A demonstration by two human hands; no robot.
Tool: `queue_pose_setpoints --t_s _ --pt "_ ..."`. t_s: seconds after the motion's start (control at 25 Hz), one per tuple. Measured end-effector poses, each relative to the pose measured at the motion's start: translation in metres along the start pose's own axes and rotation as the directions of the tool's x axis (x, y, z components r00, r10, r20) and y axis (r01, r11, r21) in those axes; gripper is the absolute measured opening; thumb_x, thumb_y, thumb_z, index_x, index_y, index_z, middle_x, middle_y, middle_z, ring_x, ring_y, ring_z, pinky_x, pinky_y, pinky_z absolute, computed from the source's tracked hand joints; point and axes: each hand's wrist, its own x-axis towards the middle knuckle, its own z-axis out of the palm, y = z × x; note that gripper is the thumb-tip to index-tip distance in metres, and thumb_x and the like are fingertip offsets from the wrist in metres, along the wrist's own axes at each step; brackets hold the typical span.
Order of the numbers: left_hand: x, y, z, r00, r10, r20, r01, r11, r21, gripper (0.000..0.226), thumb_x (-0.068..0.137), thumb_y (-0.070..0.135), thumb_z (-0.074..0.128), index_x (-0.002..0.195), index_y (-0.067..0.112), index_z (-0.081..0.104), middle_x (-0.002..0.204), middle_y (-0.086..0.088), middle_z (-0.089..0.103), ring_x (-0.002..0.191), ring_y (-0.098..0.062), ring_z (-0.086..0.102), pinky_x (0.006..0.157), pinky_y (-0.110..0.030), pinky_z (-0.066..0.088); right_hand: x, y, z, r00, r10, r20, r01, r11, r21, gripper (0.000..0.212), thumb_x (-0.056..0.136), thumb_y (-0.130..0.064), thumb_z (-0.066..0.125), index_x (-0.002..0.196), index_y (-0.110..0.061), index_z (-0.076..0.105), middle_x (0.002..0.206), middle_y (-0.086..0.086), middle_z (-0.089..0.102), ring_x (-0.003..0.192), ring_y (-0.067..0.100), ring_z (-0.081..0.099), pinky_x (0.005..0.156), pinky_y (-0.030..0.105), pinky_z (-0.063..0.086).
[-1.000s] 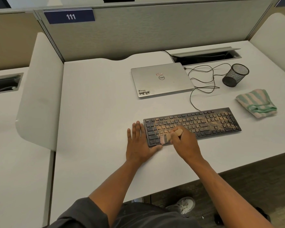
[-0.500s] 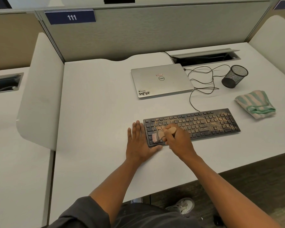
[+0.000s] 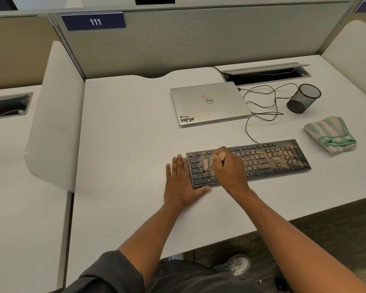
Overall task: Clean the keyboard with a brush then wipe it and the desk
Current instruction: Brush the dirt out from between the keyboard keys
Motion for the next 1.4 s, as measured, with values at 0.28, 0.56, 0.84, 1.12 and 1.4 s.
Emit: queue_pose_setpoints --t_s 0.28,0.56,0.84,1.12,1.4 --pt "-0.001 0.000 -0.002 1.000 0.011 -0.004 -0.011 1.000 -0.009 0.127 0.072 0.098 0.010 0.158 0.008 -0.019 0.167 -0.019 -0.018 0.154 -0.030 -0.023 0.124 -0.051 -0.012 0.023 -0.014 0.006 0.986 -0.064 0.151 0.062 0.998 0.017 0.014 0.097 -0.027 0.050 0.096 -0.023 0.063 0.075 -0.002 0.072 0.073 0.017 0.068 0.069 0.039 0.056" --pt "-0.002 0.001 -0.002 1.000 0.006 -0.001 -0.006 1.000 0.008 0.131 0.073 0.099 0.012 0.158 0.003 -0.014 0.167 -0.019 -0.018 0.153 -0.030 -0.023 0.124 -0.052 -0.012 0.043 -0.031 0.002 0.964 -0.084 0.253 0.107 0.991 -0.077 0.020 0.097 -0.024 0.047 0.087 -0.019 0.063 0.070 -0.004 0.070 0.071 0.016 0.066 0.068 0.033 0.053" --pt "-0.002 0.000 -0.002 1.000 0.009 0.011 -0.009 1.000 0.016 0.130 0.073 0.100 0.008 0.157 0.003 -0.017 0.166 -0.020 -0.020 0.153 -0.031 -0.025 0.124 -0.052 -0.012 0.047 -0.033 0.003 0.951 -0.065 0.304 0.133 0.969 -0.207 0.023 0.096 -0.024 0.044 0.082 -0.020 0.062 0.068 -0.006 0.068 0.069 0.015 0.064 0.066 0.031 0.049" --pt "-0.001 -0.001 -0.002 1.000 0.005 0.017 -0.006 1.000 0.024 0.130 0.072 0.100 0.007 0.155 0.004 -0.021 0.165 -0.019 -0.023 0.152 -0.030 -0.027 0.124 -0.052 -0.013 0.049 -0.034 0.010 0.934 -0.073 0.351 0.166 0.956 -0.243 0.026 0.097 -0.025 0.040 0.082 -0.018 0.060 0.073 -0.001 0.068 0.072 0.021 0.064 0.071 0.038 0.054" --pt "-0.001 -0.001 -0.001 1.000 -0.001 0.014 0.001 1.000 0.024 0.131 0.074 0.100 0.012 0.158 0.003 -0.014 0.166 -0.018 -0.022 0.152 -0.030 -0.027 0.124 -0.052 -0.013 0.052 -0.041 0.013 0.937 -0.088 0.337 0.172 0.958 -0.229 0.024 0.099 -0.025 0.042 0.085 -0.016 0.059 0.076 0.002 0.068 0.073 0.023 0.063 0.070 0.038 0.052"
